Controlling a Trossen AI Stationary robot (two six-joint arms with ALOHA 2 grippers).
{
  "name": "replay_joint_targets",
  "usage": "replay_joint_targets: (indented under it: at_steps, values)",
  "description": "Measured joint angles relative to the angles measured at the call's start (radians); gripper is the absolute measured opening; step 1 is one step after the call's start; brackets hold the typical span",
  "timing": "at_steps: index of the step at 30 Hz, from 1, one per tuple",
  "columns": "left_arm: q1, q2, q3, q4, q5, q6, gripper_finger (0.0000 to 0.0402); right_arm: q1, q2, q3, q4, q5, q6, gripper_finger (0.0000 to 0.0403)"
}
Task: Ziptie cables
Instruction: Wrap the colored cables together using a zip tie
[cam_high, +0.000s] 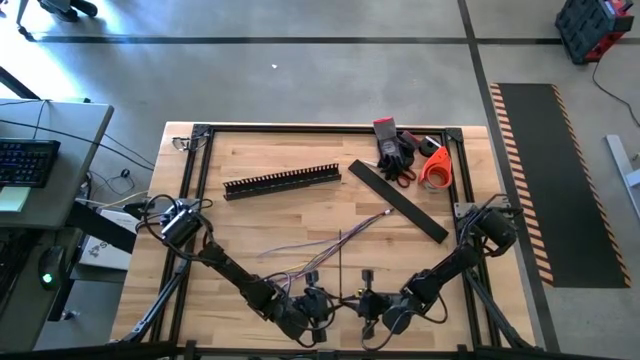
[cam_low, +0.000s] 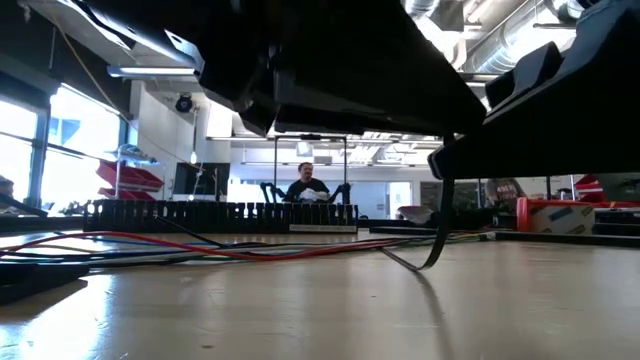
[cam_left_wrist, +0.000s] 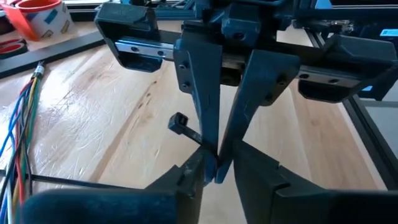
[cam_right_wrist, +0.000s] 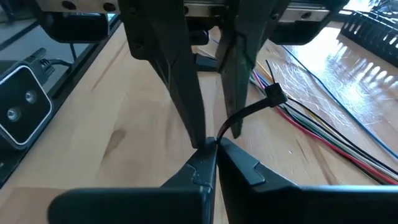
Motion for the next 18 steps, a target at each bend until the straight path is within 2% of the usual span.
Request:
replay_joint_targets:
  at_steps: [6,18]
  values:
    - [-0.010,0.000,0.000,0.050,-0.045,0.048,0.0026,0.000,0.000,0.000,0.000,-0.009,-0.008,0.0000]
    - [-0.011,0.001,0.000,0.068,-0.044,0.070,0.0000,0.000,0.000,0.000,-0.001,-0.023,-0.008,0.0000]
